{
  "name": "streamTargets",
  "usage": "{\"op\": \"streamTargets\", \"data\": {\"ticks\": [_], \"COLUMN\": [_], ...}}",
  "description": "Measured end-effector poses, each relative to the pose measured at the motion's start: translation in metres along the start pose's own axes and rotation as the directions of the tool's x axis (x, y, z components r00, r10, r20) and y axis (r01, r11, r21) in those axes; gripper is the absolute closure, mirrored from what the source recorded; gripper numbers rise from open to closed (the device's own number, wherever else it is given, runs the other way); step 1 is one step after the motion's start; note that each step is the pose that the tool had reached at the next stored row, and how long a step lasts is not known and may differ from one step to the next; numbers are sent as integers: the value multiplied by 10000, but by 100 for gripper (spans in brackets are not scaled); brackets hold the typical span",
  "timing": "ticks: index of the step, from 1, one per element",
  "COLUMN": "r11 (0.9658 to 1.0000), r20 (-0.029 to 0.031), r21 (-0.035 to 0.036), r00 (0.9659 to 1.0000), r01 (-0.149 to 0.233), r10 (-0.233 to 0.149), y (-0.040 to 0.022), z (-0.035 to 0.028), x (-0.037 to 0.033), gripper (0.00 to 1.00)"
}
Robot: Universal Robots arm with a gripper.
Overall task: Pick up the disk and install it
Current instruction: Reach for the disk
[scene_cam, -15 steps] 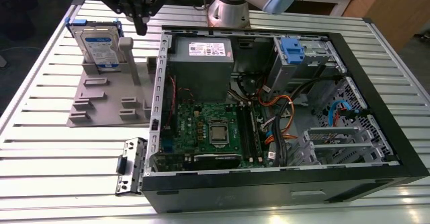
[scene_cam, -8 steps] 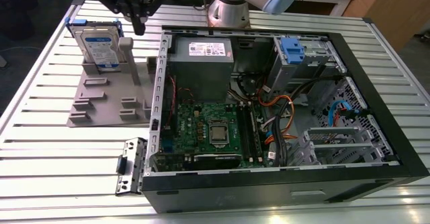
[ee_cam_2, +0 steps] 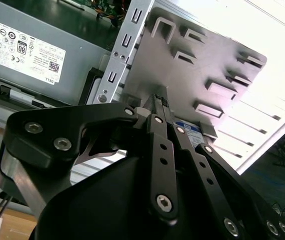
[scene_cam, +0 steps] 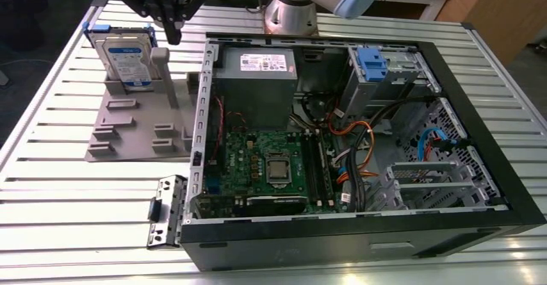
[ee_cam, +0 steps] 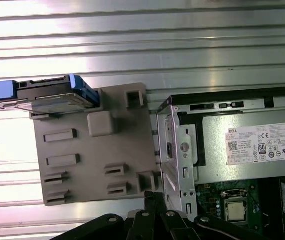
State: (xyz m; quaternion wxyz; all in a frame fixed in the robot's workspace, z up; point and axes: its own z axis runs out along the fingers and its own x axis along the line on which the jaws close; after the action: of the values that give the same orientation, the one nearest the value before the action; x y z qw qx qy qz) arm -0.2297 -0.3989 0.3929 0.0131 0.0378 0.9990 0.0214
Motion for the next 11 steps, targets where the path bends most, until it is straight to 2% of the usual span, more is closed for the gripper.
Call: {"op": "streamTargets", "data": {"ticks": [11], "r11": [10000], "r20": [1], "r21": [0], "r00": [10000], "r01": [0], "r10": [0], "y": [-4], "z": [-1], "x": [59], "gripper": [90]}}
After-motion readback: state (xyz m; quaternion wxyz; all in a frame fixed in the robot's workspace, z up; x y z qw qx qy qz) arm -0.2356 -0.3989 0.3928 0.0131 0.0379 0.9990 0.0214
